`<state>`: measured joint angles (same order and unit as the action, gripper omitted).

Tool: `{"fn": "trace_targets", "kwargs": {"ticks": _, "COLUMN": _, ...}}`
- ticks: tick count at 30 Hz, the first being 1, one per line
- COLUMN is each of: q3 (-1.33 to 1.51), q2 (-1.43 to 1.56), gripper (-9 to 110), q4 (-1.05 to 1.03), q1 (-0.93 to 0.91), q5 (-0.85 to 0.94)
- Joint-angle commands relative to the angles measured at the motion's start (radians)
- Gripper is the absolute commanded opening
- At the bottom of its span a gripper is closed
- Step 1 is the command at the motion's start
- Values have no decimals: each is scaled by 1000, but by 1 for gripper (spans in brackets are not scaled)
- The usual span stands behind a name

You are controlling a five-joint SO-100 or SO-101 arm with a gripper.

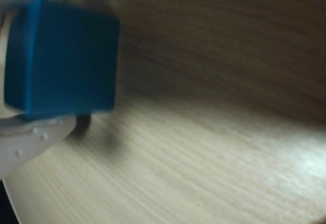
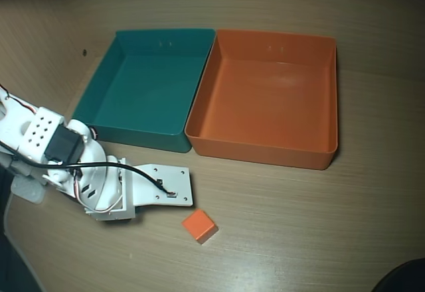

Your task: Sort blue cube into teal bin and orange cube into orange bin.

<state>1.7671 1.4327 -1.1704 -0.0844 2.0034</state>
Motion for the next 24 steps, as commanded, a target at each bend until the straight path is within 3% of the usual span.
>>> {"fn": "trace_targets", "kwargs": {"ticks": 1, "q3": -5, "q2": 31, "gripper": -6, "q4": 5, "q1": -2, "q5": -6}}
{"fn": "trace_targets", "kwargs": {"ticks": 6, "q3": -34, "q2": 75, "gripper": -4, "q4": 20, "q1": -6, "q5": -6}}
{"fn": "trace_targets", "kwargs": {"ticks": 17, "q3": -112, "q2": 503, "gripper": -6, "q4": 9, "q1": -3, "q5": -8}}
{"fn": "trace_targets", "kwargs": {"ticks": 24, "q3": -110, "q2": 626, "gripper": -6, "q4": 5, "q1": 80, "q5": -21}}
